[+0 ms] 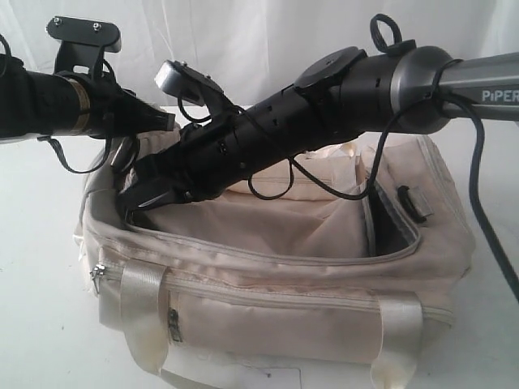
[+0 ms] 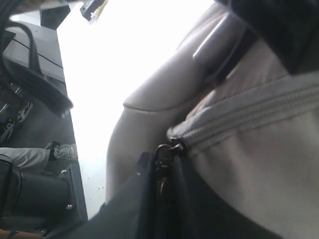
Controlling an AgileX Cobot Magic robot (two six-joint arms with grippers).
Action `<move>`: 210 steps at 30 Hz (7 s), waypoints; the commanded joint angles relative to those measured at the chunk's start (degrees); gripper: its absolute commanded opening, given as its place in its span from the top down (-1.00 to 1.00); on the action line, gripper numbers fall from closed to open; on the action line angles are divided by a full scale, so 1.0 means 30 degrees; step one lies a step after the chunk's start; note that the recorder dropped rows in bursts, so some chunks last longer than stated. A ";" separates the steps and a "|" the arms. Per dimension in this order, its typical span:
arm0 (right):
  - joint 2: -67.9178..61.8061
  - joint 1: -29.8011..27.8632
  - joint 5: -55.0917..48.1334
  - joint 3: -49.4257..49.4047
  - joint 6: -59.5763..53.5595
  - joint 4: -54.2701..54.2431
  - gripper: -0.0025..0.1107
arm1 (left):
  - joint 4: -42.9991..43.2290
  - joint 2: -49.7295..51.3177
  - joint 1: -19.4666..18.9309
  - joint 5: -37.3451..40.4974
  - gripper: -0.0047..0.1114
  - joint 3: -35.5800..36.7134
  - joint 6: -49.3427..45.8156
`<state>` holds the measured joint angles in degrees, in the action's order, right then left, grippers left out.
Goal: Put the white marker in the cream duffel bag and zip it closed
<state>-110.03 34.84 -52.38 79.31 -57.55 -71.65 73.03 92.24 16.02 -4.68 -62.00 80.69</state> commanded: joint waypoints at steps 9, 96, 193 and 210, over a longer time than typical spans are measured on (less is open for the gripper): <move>0.0467 0.0142 -0.5860 0.0296 0.0445 0.1983 0.61 | 0.0508 0.0128 -0.0583 0.0952 0.92 -0.0469 0.0169; -0.2909 0.1261 0.3903 0.2088 -0.0434 0.2444 0.34 | 0.0146 -0.0743 -0.0547 -0.1659 0.92 -0.0469 0.0245; 0.4644 0.1926 0.0213 -0.3823 0.3714 0.4086 0.47 | 0.0323 -0.0084 -0.0720 0.1017 0.92 -0.0469 -0.0814; 0.3309 0.1926 0.1803 -0.4284 0.1776 0.2739 0.47 | 0.0323 -0.0084 -0.0720 0.0969 0.92 -0.0469 -0.0814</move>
<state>-99.61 40.63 -47.33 66.79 -50.25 -62.01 73.24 92.19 14.14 -2.78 -63.11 78.42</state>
